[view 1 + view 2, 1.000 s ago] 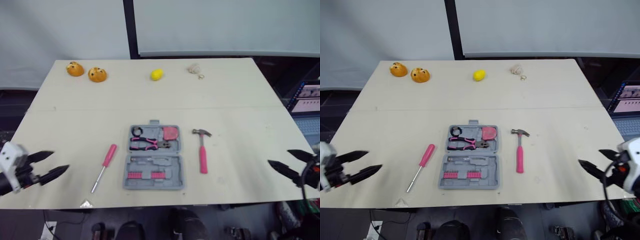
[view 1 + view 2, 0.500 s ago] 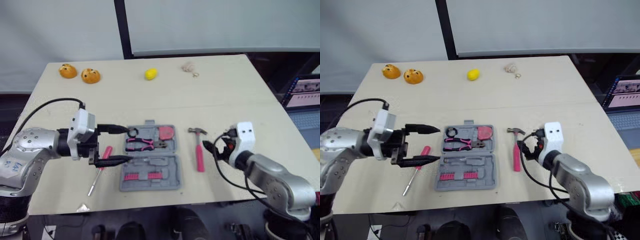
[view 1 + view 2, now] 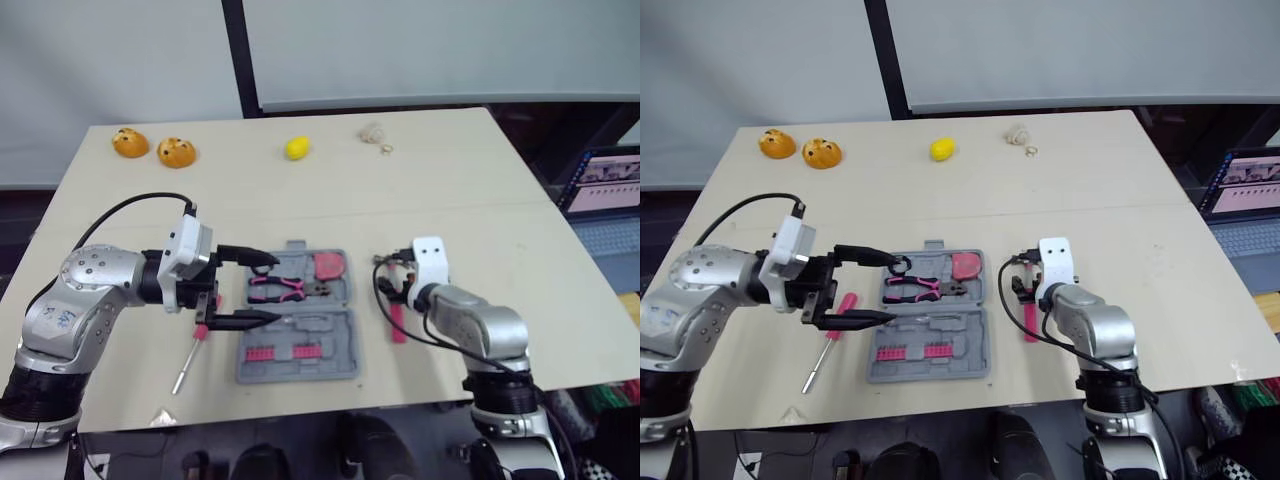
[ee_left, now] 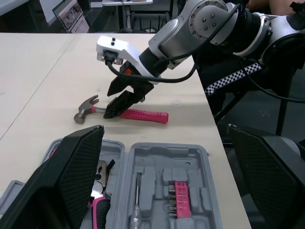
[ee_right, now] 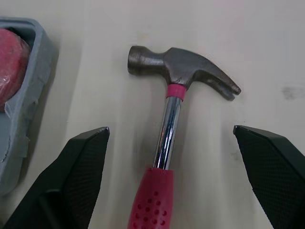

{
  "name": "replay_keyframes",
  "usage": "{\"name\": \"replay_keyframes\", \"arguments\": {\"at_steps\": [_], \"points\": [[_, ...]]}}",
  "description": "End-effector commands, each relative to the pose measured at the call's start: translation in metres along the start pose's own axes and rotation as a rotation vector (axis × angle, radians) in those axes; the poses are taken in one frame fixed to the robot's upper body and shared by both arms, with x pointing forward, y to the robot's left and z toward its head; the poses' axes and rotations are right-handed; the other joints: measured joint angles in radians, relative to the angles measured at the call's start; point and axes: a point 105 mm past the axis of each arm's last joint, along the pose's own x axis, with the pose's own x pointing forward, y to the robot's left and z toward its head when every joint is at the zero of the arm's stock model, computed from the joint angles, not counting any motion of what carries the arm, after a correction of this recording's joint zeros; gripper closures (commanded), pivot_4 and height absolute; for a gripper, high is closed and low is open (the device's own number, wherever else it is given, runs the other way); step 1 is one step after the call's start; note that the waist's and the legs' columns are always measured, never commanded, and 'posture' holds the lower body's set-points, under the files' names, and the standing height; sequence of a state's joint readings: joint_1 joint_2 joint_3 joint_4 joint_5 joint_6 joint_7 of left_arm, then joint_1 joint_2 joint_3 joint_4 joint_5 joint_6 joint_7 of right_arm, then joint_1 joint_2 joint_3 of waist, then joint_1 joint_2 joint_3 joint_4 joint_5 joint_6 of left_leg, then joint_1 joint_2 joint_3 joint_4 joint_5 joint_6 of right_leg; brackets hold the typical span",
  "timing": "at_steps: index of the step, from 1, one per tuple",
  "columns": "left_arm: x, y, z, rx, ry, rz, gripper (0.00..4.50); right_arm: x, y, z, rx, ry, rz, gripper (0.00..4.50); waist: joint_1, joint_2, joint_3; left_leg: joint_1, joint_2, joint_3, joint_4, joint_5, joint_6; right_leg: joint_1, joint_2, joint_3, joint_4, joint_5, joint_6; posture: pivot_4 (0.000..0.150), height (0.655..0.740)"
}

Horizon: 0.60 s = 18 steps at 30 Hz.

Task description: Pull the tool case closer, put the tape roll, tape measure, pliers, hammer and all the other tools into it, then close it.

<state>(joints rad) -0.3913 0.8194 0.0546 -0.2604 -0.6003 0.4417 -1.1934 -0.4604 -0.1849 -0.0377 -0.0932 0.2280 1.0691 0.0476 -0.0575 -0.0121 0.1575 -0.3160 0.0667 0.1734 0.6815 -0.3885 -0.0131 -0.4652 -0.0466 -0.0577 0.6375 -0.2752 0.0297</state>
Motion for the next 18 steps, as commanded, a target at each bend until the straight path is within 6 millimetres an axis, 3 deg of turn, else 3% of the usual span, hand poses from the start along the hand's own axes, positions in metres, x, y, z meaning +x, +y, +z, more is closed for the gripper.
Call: {"name": "replay_keyframes", "arguments": {"at_steps": [1, 4, 9, 14, 18], "points": [[0.004, 0.002, 0.006, 0.042, -0.012, -0.001, 0.00, 0.009, -0.001, 0.013, -0.009, -0.055, -0.028, 0.61, -0.001, 0.000, 0.000, 0.000, 0.000, 0.000, 0.000, 0.000, 0.000, 0.000, 0.000, 0.000, 0.000, 0.000, 0.000, 0.150, 0.7292], [0.005, 0.003, 0.005, 0.045, -0.013, 0.001, 0.00, 0.014, 0.000, 0.011, -0.006, -0.055, -0.020, 1.76, -0.001, 0.000, 0.000, 0.000, 0.000, 0.000, 0.000, 0.000, 0.000, 0.000, 0.000, 0.000, 0.000, 0.000, 0.000, 0.150, 0.7292], [0.005, 0.005, 0.004, 0.048, -0.015, 0.005, 0.00, 0.008, 0.005, 0.010, -0.012, -0.063, -0.003, 4.29, -0.001, 0.000, 0.000, 0.000, 0.001, 0.000, 0.000, 0.000, 0.000, 0.000, 0.000, 0.001, 0.000, 0.000, 0.000, 0.150, 0.7292], [0.008, 0.001, 0.008, 0.045, -0.038, -0.013, 0.00, -0.021, -0.005, 0.013, 0.014, -0.093, -0.024, 4.44, 0.004, 0.000, 0.000, 0.000, 0.001, 0.000, 0.000, 0.000, 0.000, 0.000, 0.000, 0.001, 0.000, 0.000, 0.000, 0.150, 0.7292], [0.012, -0.005, 0.012, 0.041, -0.051, -0.052, 0.00, -0.048, -0.016, -0.004, 0.027, -0.067, -0.062, 4.44, 0.005, 0.000, 0.000, -0.001, 0.001, 0.000, 0.000, 0.000, 0.000, 0.000, -0.001, 0.001, 0.000, 0.000, 0.000, 0.150, 0.7292]]}}
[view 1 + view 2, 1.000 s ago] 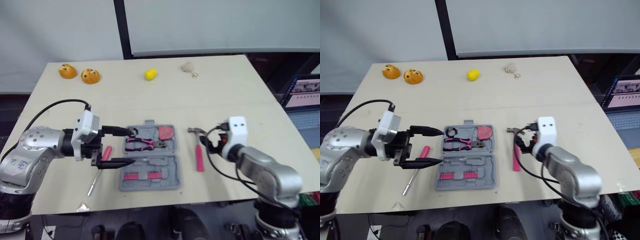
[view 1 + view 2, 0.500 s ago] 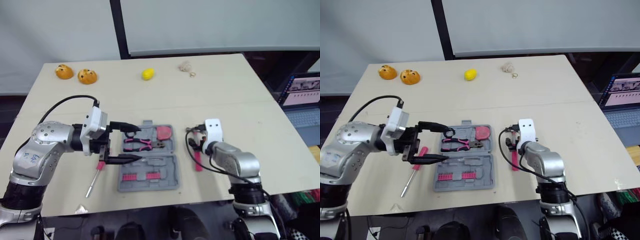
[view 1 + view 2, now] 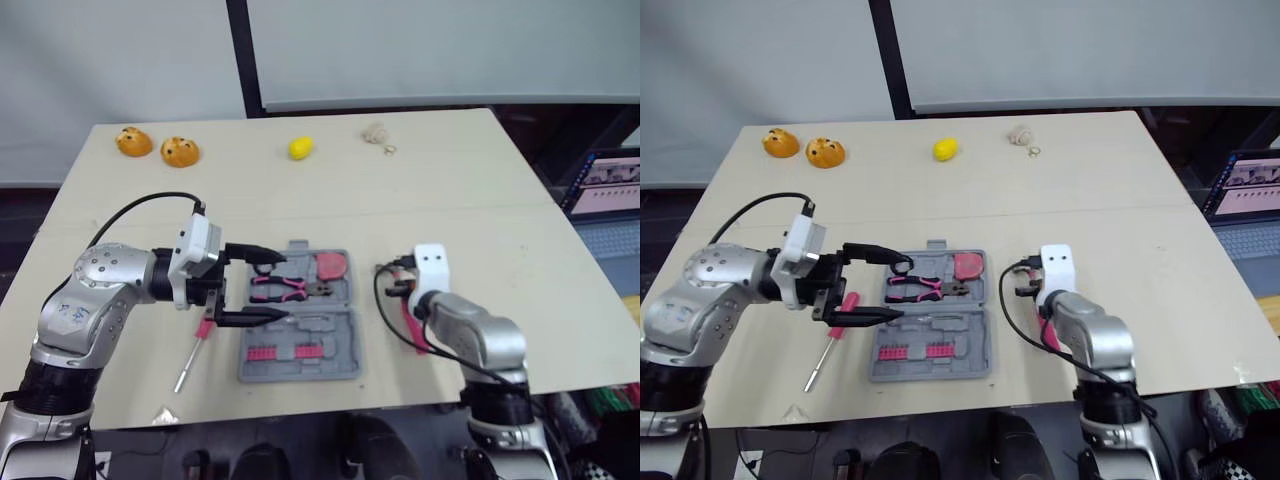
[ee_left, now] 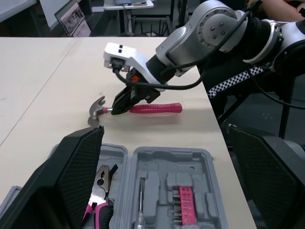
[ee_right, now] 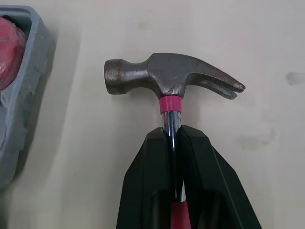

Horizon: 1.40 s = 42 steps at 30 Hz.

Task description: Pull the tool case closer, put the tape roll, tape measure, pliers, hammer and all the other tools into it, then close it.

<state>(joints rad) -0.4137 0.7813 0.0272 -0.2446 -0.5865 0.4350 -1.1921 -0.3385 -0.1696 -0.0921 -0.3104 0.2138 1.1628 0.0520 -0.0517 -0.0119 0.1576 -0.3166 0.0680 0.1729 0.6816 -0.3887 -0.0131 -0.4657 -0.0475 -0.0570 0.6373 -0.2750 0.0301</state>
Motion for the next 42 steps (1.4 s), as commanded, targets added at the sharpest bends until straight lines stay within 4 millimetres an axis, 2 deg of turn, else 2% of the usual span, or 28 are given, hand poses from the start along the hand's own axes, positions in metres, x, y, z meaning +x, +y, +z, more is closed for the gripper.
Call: {"name": "replay_keyframes", "arguments": {"at_steps": [1, 4, 7, 14, 17, 21, 23, 26, 29, 31, 33, 35, 40, 42], "points": [[0.004, -0.008, 0.013, 0.038, -0.029, -0.047, 0.00, -0.026, -0.011, 0.004, -0.004, -0.045, -0.038, 4.44, -0.001, 0.000, 0.000, 0.000, 0.000, 0.000, 0.000, 0.000, 0.000, 0.000, 0.000, 0.000, 0.000, 0.000, 0.000, 0.150, 0.7292], [0.003, -0.012, 0.011, 0.028, -0.018, -0.075, 0.00, -0.034, -0.019, -0.009, 0.024, -0.025, -0.075, 4.44, -0.003, 0.000, 0.000, 0.000, -0.001, 0.000, 0.000, 0.000, 0.000, 0.000, 0.001, 0.000, 0.000, 0.000, 0.000, 0.150, 0.7292], [-0.001, -0.011, 0.007, 0.021, 0.005, -0.086, 0.00, -0.033, -0.021, -0.022, 0.035, -0.003, -0.084, 4.44, -0.007, 0.000, 0.000, -0.001, -0.002, 0.001, -0.002, 0.000, -0.001, 0.000, 0.003, 0.004, 0.001, 0.000, 0.000, 0.150, 0.7292], [-0.025, -0.015, -0.001, -0.019, 0.089, -0.106, 0.00, -0.025, -0.018, -0.028, 0.034, -0.013, -0.066, 4.44, -0.009, 0.000, 0.000, 0.001, -0.001, 0.002, -0.003, -0.001, -0.002, 0.000, 0.004, 0.004, 0.000, -0.001, -0.001, 0.150, 0.7292], [-0.033, -0.014, -0.002, -0.019, 0.113, -0.086, 0.00, -0.032, -0.018, -0.024, 0.013, -0.017, -0.026, 3.15, -0.007, 0.000, 0.000, 0.001, -0.001, 0.001, -0.003, -0.001, -0.002, 0.000, 0.004, 0.004, 0.000, -0.001, -0.001, 0.150, 0.7292], [-0.041, -0.015, -0.001, -0.017, 0.129, -0.053, 0.00, -0.059, -0.020, -0.006, -0.130, 0.016, 0.121, 1.04, -0.002, 0.000, 0.000, 0.002, -0.002, 0.001, -0.002, -0.001, -0.001, 0.000, 0.003, 0.004, -0.001, 0.000, -0.001, 0.150, 0.7292], [-0.045, -0.016, -0.002, -0.018, 0.140, -0.044, 0.00, -0.072, -0.020, 0.006, -0.265, 0.052, 0.248, 0.09, -0.002, 0.000, 0.001, 0.002, -0.002, 0.001, -0.001, -0.002, 0.001, 0.000, 0.002, 0.004, -0.001, 0.000, 0.000, 0.150, 0.7292], [-0.048, -0.016, -0.005, -0.016, 0.153, -0.023, 0.00, -0.088, -0.014, 0.017, -0.536, 0.112, 0.469, 0.03, -0.002, -0.001, 0.003, 0.003, -0.003, 0.000, -0.002, -0.002, 0.002, 0.001, 0.003, 0.004, -0.003, 0.000, 0.001, 0.150, 0.7292], [-0.048, -0.013, -0.005, -0.008, 0.148, -0.004, 0.00, -0.095, -0.015, 0.011, -0.816, 0.227, 0.660, 0.03, -0.003, -0.005, 0.005, 0.003, -0.002, -0.001, -0.005, -0.002, 0.002, 0.003, 0.005, 0.003, -0.005, 0.000, 0.000, 0.150, 0.7292], [-0.045, -0.011, -0.005, 0.000, 0.140, 0.006, 0.00, -0.089, -0.026, 0.006, -1.051, 0.309, 0.729, 0.03, -0.005, -0.006, 0.005, 0.004, -0.002, -0.001, -0.009, -0.002, 0.001, 0.004, 0.006, 0.004, -0.007, 0.000, 0.000, 0.150, 0.7292], [-0.044, -0.011, -0.005, 0.008, 0.136, 0.016, 0.00, -0.071, -0.032, 0.014, -1.273, 0.295, 0.733, 0.03, -0.007, -0.007, 0.006, 0.007, -0.003, 0.000, -0.008, -0.001, 0.002, 0.003, 0.005, 0.004, -0.009, 0.001, 0.001, 0.150, 0.7292], [-0.044, -0.010, -0.005, 0.014, 0.135, 0.027, 0.00, -0.059, -0.030, 0.021, -1.448, 0.273, 0.769, 0.03, -0.009, -0.007, 0.008, 0.009, -0.004, 0.005, -0.008, -0.001, 0.002, 0.003, 0.004, 0.006, -0.009, 0.001, 0.002, 0.150, 0.7292], [-0.045, -0.010, -0.004, 0.017, 0.138, 0.038, 0.00, -0.046, -0.025, 0.023, -1.764, 0.246, 0.877, 0.03, -0.003, -0.006, 0.009, 0.010, -0.002, 0.010, -0.008, -0.001, 0.001, 0.002, 0.004, 0.005, -0.007, 0.001, 0.000, 0.150, 0.7292], [-0.046, -0.009, -0.004, 0.023, 0.138, 0.049, 0.00, -0.034, -0.025, 0.021, -1.951, 0.222, 0.884, 0.03, -0.004, -0.006, 0.009, 0.011, -0.001, 0.014, -0.007, -0.001, 0.001, 0.002, 0.004, 0.005, -0.006, 0.000, 0.000, 0.150, 0.7292]]}}
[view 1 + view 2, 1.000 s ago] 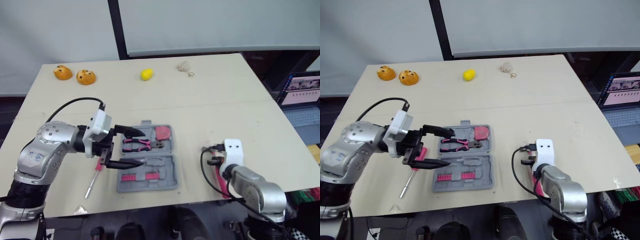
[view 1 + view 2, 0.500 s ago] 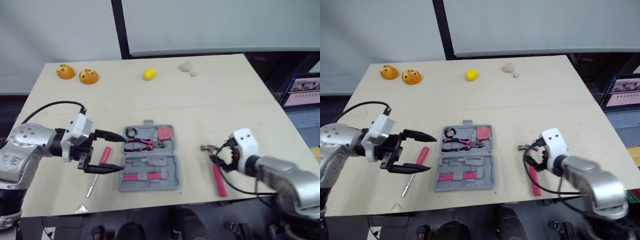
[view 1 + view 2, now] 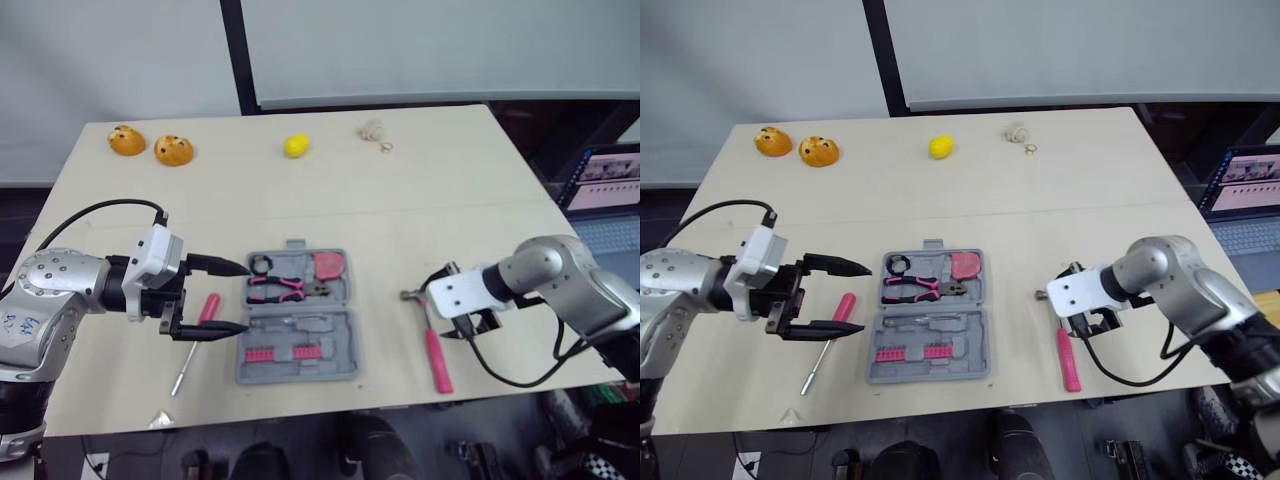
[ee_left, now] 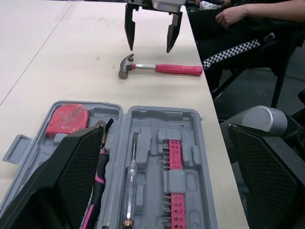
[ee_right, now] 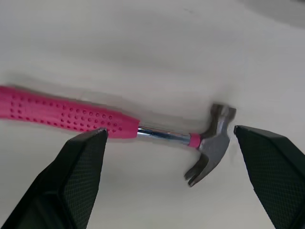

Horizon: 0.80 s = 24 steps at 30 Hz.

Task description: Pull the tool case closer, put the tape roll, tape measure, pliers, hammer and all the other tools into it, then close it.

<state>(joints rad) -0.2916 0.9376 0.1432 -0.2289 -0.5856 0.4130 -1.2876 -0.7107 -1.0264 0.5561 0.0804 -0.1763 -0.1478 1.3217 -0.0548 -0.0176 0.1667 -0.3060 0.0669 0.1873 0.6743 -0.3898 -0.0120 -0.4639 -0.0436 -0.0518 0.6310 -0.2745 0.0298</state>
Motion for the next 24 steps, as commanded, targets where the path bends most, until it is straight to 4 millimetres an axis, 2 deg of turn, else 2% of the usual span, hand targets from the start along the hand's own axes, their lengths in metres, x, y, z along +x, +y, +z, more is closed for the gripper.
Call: {"name": "replay_keyframes", "arguments": {"at_steps": [1, 7, 13, 14, 15, 20, 21, 22, 24], "points": [[-0.003, 0.001, 0.009, 0.055, -0.003, 0.022, 0.00, 0.009, -0.004, -0.008, -0.293, 0.087, 0.048, 0.03, -0.001, 0.000, 0.000, 0.001, 0.000, 0.001, 0.001, 0.000, 0.000, 0.000, 0.000, 0.000, 0.000, 0.000, 0.000, 0.150, 0.7292], [-0.003, 0.003, 0.010, 0.064, -0.007, 0.031, 0.00, 0.025, -0.015, -0.010, -0.568, 0.110, 0.054, 0.03, -0.005, 0.002, 0.001, 0.004, 0.002, 0.007, 0.003, 0.000, 0.000, -0.001, -0.001, 0.004, 0.006, -0.001, -0.002, 0.150, 0.7292], [-0.001, 0.005, 0.011, 0.069, -0.012, 0.030, 0.00, 0.041, -0.015, -0.007, -0.697, 0.083, 0.070, 0.03, -0.007, 0.003, 0.002, 0.006, 0.005, 0.009, 0.003, -0.001, -0.001, -0.002, -0.001, 0.006, 0.010, -0.002, -0.004, 0.150, 0.7292], [-0.001, 0.005, 0.011, 0.070, -0.012, 0.030, 0.00, 0.044, -0.014, -0.007, -0.705, 0.075, 0.078, 0.53, -0.008, 0.003, 0.002, 0.006, 0.005, 0.009, 0.003, -0.001, -0.001, -0.002, -0.001, 0.006, 0.011, -0.002, -0.004, 0.150, 0.7292], [-0.001, 0.005, 0.011, 0.070, -0.012, 0.029, 0.00, 0.046, -0.011, -0.006, -0.720, 0.067, 0.091, 0.79, -0.008, 0.003, 0.002, 0.007, 0.006, 0.010, 0.003, -0.001, -0.001, -0.002, 0.000, 0.006, 0.011, -0.002, -0.004, 0.150, 0.7292], [-0.001, 0.006, 0.012, 0.075, -0.016, 0.034, 0.00, 0.047, -0.010, -0.007, -0.765, 0.069, 0.101, 3.30, -0.017, 0.002, 0.002, 0.007, 0.007, 0.010, 0.005, -0.001, -0.002, -0.002, 0.000, 0.007, 0.013, -0.003, -0.005, 0.150, 0.7292], [-0.001, 0.006, 0.012, 0.076, -0.016, 0.034, 0.00, 0.045, -0.010, -0.008, -0.766, 0.071, 0.101, 3.91, -0.021, 0.002, 0.002, 0.008, 0.007, 0.010, 0.006, -0.001, -0.002, -0.002, 0.000, 0.007, 0.014, -0.003, -0.005, 0.150, 0.7292], [-0.001, 0.006, 0.013, 0.077, -0.017, 0.035, 0.00, 0.043, -0.010, -0.010, -0.767, 0.074, 0.102, 4.30, -0.026, 0.002, 0.002, 0.008, 0.007, 0.010, 0.006, -0.001, -0.002, -0.002, 0.000, 0.007, 0.014, -0.003, -0.006, 0.150, 0.7292], [-0.001, 0.006, 0.013, 0.077, -0.018, 0.037, 0.00, 0.036, -0.008, -0.014, -0.763, 0.083, 0.111, 4.43, -0.027, 0.003, 0.002, 0.008, 0.008, 0.010, 0.005, -0.001, -0.003, -0.002, 0.001, 0.007, 0.015, -0.004, -0.006, 0.150, 0.7292]]}}
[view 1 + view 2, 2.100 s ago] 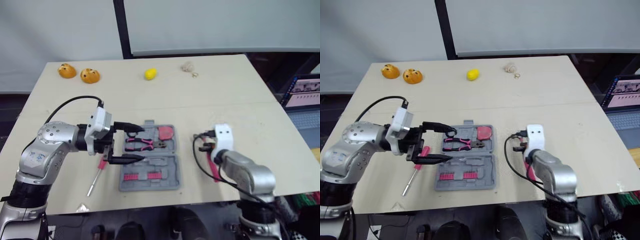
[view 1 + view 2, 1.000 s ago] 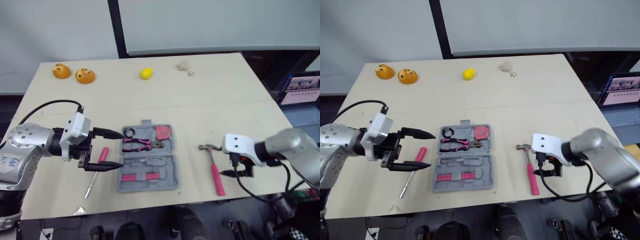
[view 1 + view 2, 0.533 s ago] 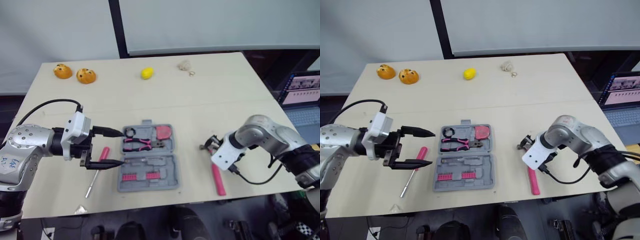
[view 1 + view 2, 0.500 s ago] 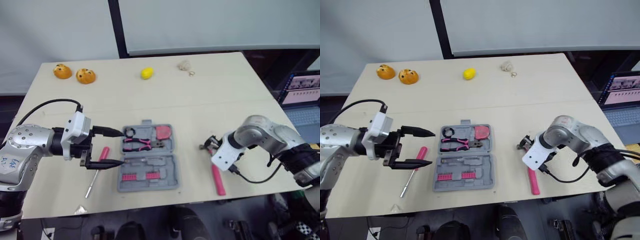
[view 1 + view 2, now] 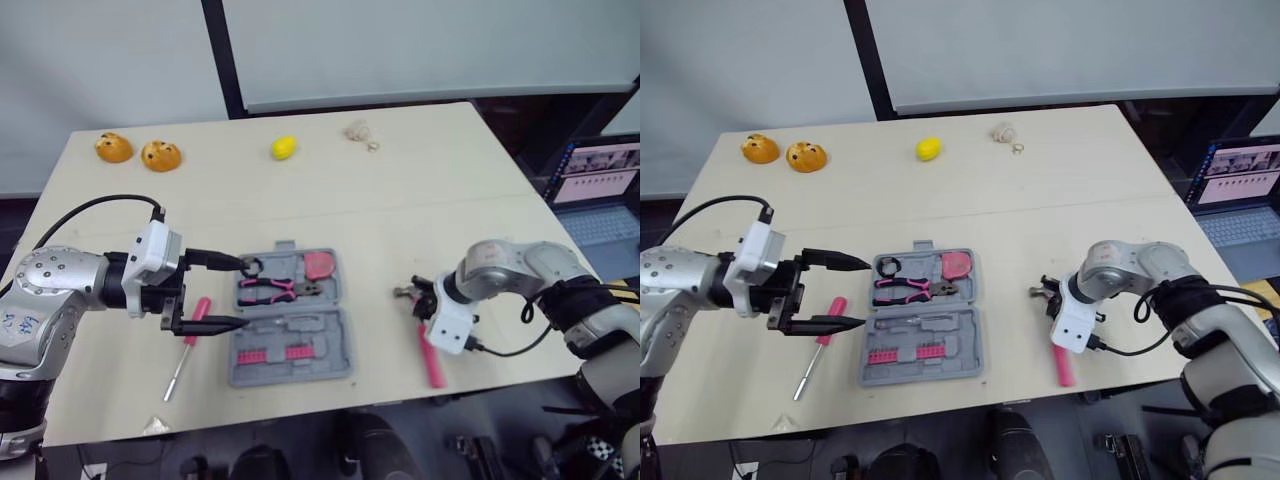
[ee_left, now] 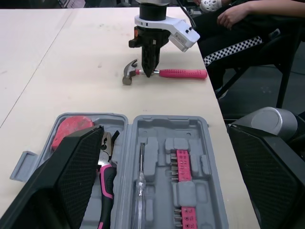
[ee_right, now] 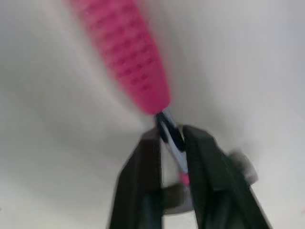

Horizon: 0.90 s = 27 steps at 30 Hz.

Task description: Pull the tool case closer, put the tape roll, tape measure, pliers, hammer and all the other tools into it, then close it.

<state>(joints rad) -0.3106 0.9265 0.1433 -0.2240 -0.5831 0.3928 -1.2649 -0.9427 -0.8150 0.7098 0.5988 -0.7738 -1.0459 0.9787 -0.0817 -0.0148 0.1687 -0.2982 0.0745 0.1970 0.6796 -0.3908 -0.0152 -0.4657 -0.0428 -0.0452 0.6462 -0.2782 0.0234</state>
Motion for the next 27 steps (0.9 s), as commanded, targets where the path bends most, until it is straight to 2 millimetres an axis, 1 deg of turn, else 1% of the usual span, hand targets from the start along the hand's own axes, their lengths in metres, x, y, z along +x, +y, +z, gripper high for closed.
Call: {"name": "replay_keyframes", "arguments": {"at_steps": [1, 2, 4, 7, 9, 10, 12, 14, 15, 16, 17, 20, 22, 23, 25, 27], "points": [[-0.001, 0.001, 0.008, 0.044, -0.003, 0.010, 0.00, -0.014, 0.009, -0.004, 0.007, 0.013, 0.021, 4.43, -0.001, 0.001, 0.001, 0.000, 0.000, 0.000, 0.000, 0.000, 0.000, 0.000, 0.000, 0.000, 0.000, 0.000, -0.001, 0.150, 0.7292], [-0.001, 0.001, 0.008, 0.043, -0.003, 0.011, 0.00, -0.019, 0.012, -0.004, 0.030, 0.016, 0.024, 4.43, -0.001, 0.003, 0.002, 0.000, 0.000, 0.000, 0.000, 0.000, 0.000, 0.000, 0.000, 0.000, 0.000, 0.000, -0.001, 0.150, 0.7292], [0.000, 0.002, 0.007, 0.042, -0.004, 0.012, 0.00, -0.028, 0.022, -0.003, 0.213, 0.012, 0.015, 4.43, 0.008, 0.004, 0.003, -0.001, 0.000, 0.000, 0.000, 0.000, 0.000, 0.000, 0.000, 0.000, 0.000, 0.000, -0.001, 0.150, 0.7292], [0.001, 0.002, 0.006, 0.041, -0.008, 0.012, 0.00, -0.039, 0.037, 0.006, 0.592, -0.019, 0.026, 4.43, 0.022, 0.004, 0.003, -0.001, 0.000, -0.002, 0.001, 0.000, 0.000, 0.000, 0.000, -0.001, -0.001, 0.000, 0.000, 0.150, 0.7292], [0.003, 0.002, 0.006, 0.039, -0.012, 0.011, 0.00, -0.046, 0.045, 0.017, 0.845, -0.035, 0.053, 4.43, 0.029, 0.004, 0.003, -0.001, 0.000, -0.007, 0.002, 0.000, 0.000, 0.000, 0.000, 0.000, 0.000, 0.000, 0.000, 0.150, 0.7292], [0.004, 0.002, 0.005, 0.038, -0.014, 0.010, 0.00, -0.048, 0.045, 0.019, 0.990, -0.028, 0.034, 4.43, 0.029, 0.004, 0.003, -0.001, 0.000, -0.010, 0.003, 0.000, 0.000, 0.000, 0.000, 0.000, 0.000, 0.000, 0.001, 0.150, 0.7292], [0.005, 0.001, 0.004, 0.037, -0.016, 0.008, 0.00, -0.050, 0.042, 0.024, 1.227, -0.041, -0.013, 4.43, 0.026, 0.004, 0.003, -0.001, 0.000, -0.011, 0.003, -0.001, 0.000, 0.001, 0.000, 0.000, 0.000, 0.000, 0.001, 0.150, 0.7292], [0.006, 0.001, 0.003, 0.037, -0.016, 0.007, 0.00, -0.052, 0.041, 0.029, 1.409, -0.055, -0.047, 4.43, 0.026, 0.004, 0.003, -0.001, 0.000, -0.012, 0.003, -0.001, -0.001, 0.001, 0.000, 0.000, 0.001, 0.000, 0.001, 0.150, 0.7292], [0.007, 0.001, 0.002, 0.037, -0.018, 0.007, 0.00, -0.052, 0.039, 0.028, 1.505, -0.050, -0.086, 4.43, 0.027, 0.004, 0.003, -0.001, 0.000, -0.012, 0.003, -0.001, -0.001, 0.000, 0.001, -0.001, 0.001, 0.000, 0.000, 0.150, 0.7292], [0.007, 0.001, 0.002, 0.036, -0.020, 0.007, 0.00, -0.052, 0.038, 0.027, 1.566, -0.043, -0.113, 4.43, 0.028, 0.004, 0.003, -0.001, 0.000, -0.013, 0.002, -0.001, -0.001, 0.000, 0.001, -0.001, 0.001, 0.000, 0.000, 0.150, 0.7292], [0.007, 0.000, 0.002, 0.036, -0.022, 0.008, 0.00, -0.051, 0.038, 0.026, 1.692, -0.039, -0.138, 4.43, 0.029, 0.004, 0.003, -0.001, 0.000, -0.014, 0.002, -0.001, -0.001, 0.000, 0.001, -0.002, 0.001, 0.000, 0.000, 0.150, 0.7292], [0.008, 0.000, 0.001, 0.034, -0.025, 0.011, 0.00, -0.047, 0.034, 0.031, 1.997, -0.070, -0.136, 4.43, 0.029, 0.004, 0.003, -0.003, -0.001, -0.015, 0.002, -0.001, -0.001, 0.000, 0.000, -0.003, 0.000, 0.000, 0.000, 0.150, 0.7292], [0.009, 0.000, 0.001, 0.034, -0.027, 0.013, 0.00, -0.045, 0.027, 0.023, 2.203, -0.079, -0.175, 4.43, 0.024, 0.004, 0.003, -0.004, -0.002, -0.016, 0.003, -0.001, -0.001, 0.000, 0.000, -0.003, 0.000, 0.000, 0.000, 0.150, 0.7292], [0.009, 0.000, 0.001, 0.034, -0.028, 0.014, 0.00, -0.042, 0.024, 0.014, 2.293, -0.082, -0.214, 4.43, 0.023, 0.004, 0.002, -0.004, -0.002, -0.017, 0.003, -0.001, -0.001, 0.000, 0.000, -0.003, 0.000, 0.000, 0.000, 0.150, 0.7292], [0.009, 0.000, 0.001, 0.035, -0.029, 0.018, 0.00, -0.037, 0.023, 0.000, 2.399, -0.077, -0.260, 4.43, 0.022, 0.004, 0.002, -0.004, -0.006, -0.019, 0.003, -0.001, -0.001, 0.000, 0.001, -0.003, 0.000, 0.000, -0.001, 0.150, 0.7292], [0.009, 0.000, 0.001, 0.036, -0.030, 0.020, 0.00, -0.034, 0.023, -0.007, 2.447, -0.066, -0.279, 4.43, 0.026, 0.004, 0.002, -0.004, -0.007, -0.020, 0.002, -0.001, -0.001, 0.000, 0.001, -0.003, 0.000, 0.000, -0.001, 0.150, 0.7292]]}}
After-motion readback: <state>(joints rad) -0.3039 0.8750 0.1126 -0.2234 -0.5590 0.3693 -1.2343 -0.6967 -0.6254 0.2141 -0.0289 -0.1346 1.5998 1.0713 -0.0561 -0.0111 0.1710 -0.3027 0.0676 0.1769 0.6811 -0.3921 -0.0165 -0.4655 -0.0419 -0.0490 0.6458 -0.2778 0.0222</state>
